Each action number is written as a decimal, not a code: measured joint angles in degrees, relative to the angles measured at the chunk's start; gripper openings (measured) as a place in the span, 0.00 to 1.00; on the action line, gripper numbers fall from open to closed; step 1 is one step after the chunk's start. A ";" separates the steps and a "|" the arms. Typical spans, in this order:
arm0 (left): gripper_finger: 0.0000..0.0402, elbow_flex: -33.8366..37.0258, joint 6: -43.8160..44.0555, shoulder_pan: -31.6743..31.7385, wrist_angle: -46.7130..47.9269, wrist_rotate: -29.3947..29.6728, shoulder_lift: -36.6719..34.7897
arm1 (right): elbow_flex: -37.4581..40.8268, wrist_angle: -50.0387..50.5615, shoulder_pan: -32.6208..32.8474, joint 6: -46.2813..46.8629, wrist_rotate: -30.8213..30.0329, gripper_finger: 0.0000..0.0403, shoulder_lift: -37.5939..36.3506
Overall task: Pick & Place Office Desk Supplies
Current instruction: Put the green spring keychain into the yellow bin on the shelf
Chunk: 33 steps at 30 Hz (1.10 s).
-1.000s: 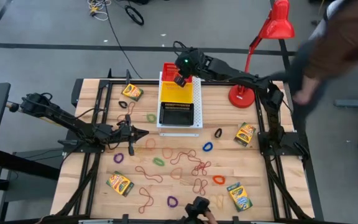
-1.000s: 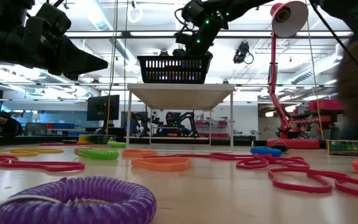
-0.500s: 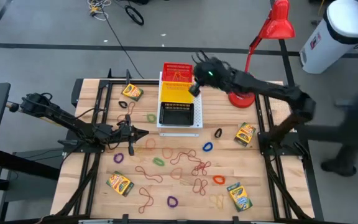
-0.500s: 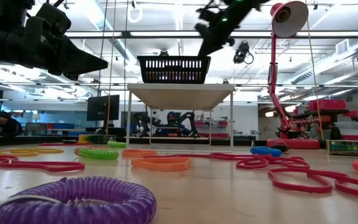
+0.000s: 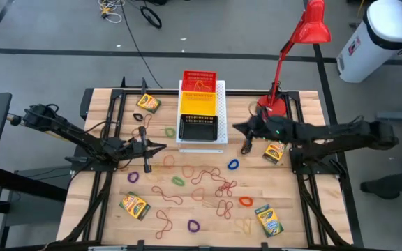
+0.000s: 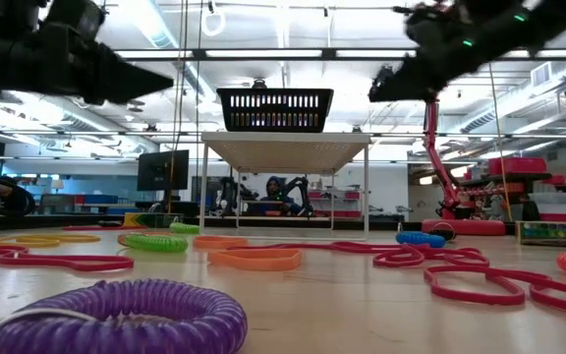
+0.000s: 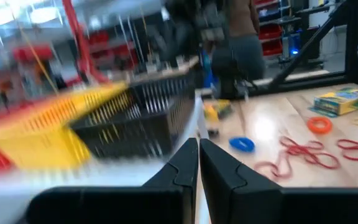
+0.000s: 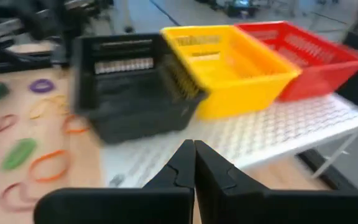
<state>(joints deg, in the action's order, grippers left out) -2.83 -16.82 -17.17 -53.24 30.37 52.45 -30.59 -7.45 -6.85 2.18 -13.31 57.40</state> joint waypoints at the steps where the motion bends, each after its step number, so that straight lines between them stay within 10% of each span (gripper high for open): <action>1: 0.06 0.00 -1.42 0.00 -0.65 -0.13 0.02 | 2.39 -1.12 0.74 0.69 -0.05 0.01 -1.58; 11: 0.06 0.02 -2.43 0.00 -1.88 -0.09 0.04 | 16.81 -12.21 6.81 1.99 -0.19 0.01 -12.47; 24: 0.06 -0.77 18.01 -0.09 -2.61 -5.59 0.04 | 26.67 -16.39 13.17 1.50 -1.51 0.01 -19.85; 33: 0.02 -16.12 22.65 -0.26 37.62 3.59 -2.18 | 28.24 -16.76 15.12 3.43 -1.50 0.01 -20.61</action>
<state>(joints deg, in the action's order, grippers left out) -18.95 5.83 -17.43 -15.62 33.96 50.27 -2.35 -24.21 8.27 5.61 -14.81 36.80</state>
